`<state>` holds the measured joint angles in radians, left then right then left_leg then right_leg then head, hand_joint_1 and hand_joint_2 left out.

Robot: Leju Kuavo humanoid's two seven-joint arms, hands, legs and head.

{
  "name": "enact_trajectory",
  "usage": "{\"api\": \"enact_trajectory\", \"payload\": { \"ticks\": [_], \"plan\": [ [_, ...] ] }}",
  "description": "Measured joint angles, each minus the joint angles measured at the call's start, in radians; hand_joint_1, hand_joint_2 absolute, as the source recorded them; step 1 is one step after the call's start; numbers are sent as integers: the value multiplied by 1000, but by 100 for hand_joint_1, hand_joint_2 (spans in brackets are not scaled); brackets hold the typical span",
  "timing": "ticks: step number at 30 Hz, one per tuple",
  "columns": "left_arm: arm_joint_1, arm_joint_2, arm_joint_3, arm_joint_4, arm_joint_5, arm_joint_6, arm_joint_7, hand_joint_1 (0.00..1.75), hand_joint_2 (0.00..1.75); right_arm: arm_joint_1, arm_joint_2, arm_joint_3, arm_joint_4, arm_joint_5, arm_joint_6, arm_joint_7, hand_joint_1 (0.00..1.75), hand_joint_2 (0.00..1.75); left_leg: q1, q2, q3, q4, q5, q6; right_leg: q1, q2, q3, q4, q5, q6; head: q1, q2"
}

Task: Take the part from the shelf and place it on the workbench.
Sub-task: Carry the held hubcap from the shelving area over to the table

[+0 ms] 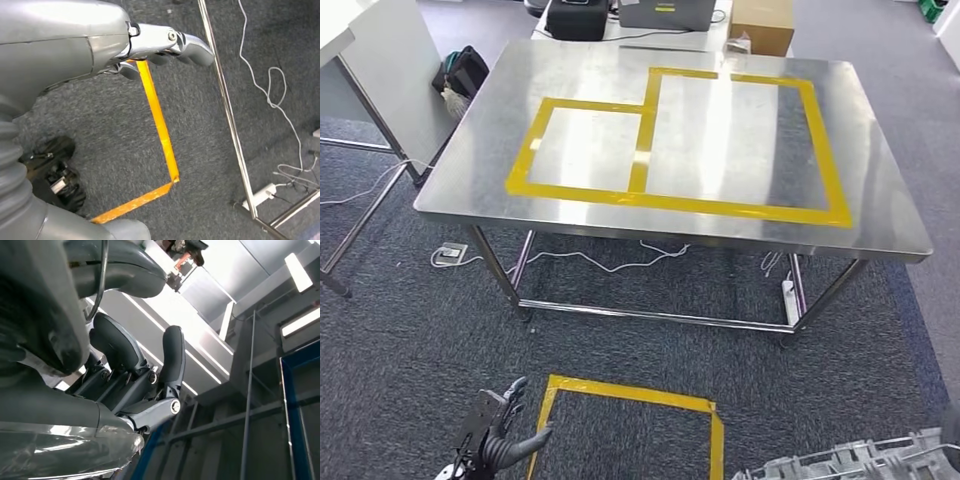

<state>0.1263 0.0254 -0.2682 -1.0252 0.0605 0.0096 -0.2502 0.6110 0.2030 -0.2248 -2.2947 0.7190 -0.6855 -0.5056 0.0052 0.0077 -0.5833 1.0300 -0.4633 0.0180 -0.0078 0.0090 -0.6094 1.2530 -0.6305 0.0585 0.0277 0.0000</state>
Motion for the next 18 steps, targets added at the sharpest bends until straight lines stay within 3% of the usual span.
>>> {"api": "enact_trajectory", "payload": {
  "ticks": [2,3,6,7,11,13,16,17,18],
  "plan": [
    [0,0,0,3,0,-5,-1,0,175,-1,-4,-18,-6,1,0,8,175,175,-2,-1,18,0,-16,3,1,0,-65,56,-34,-3,1,0],
    [0,0,0,5,0,-7,-1,0,175,-1,-9,-26,-9,2,1,17,175,175,-4,-2,30,0,-26,4,2,0,-73,35,-22,-7,2,0],
    [-1,-1,0,8,0,-13,-2,0,175,-2,-31,-44,-17,7,2,47,175,175,-7,-4,66,-1,-55,0,8,-6,-41,-128,104,-22,3,0],
    [-2,-1,0,9,1,-16,-2,0,175,-2,-39,-50,-19,10,2,55,175,175,-7,-5,75,-3,-65,-5,12,-9,-30,-163,129,-26,2,0],
    [-6,-1,1,11,1,-27,-2,0,175,-6,-70,-75,-30,17,13,94,175,175,-7,-6,104,12,-69,-30,13,-2,10,-203,152,-48,2,0],
    [-13,0,1,14,1,-32,-4,0,175,-11,-88,-85,-32,14,27,114,175,175,-6,-7,71,80,-85,-39,8,-1,36,-209,159,-56,-3,0],
    [-16,1,2,22,0,-38,-6,0,175,-18,-113,-104,-34,6,53,141,175,175,-3,-7,-52,237,-158,-48,5,4,50,-216,148,-60,-7,0],
    [-15,1,3,25,0,-39,-6,0,175,-21,-123,-113,-34,2,64,151,175,175,-3,-7,-81,254,-175,-50,4,6,57,-218,142,-59,-8,0],
    [-14,2,4,28,0,-40,-7,0,175,-24,-133,-124,-34,-4,75,161,175,175,-3,-7,-94,240,-171,-51,2,9,66,-219,134,-56,-8,0]
  ]
}}
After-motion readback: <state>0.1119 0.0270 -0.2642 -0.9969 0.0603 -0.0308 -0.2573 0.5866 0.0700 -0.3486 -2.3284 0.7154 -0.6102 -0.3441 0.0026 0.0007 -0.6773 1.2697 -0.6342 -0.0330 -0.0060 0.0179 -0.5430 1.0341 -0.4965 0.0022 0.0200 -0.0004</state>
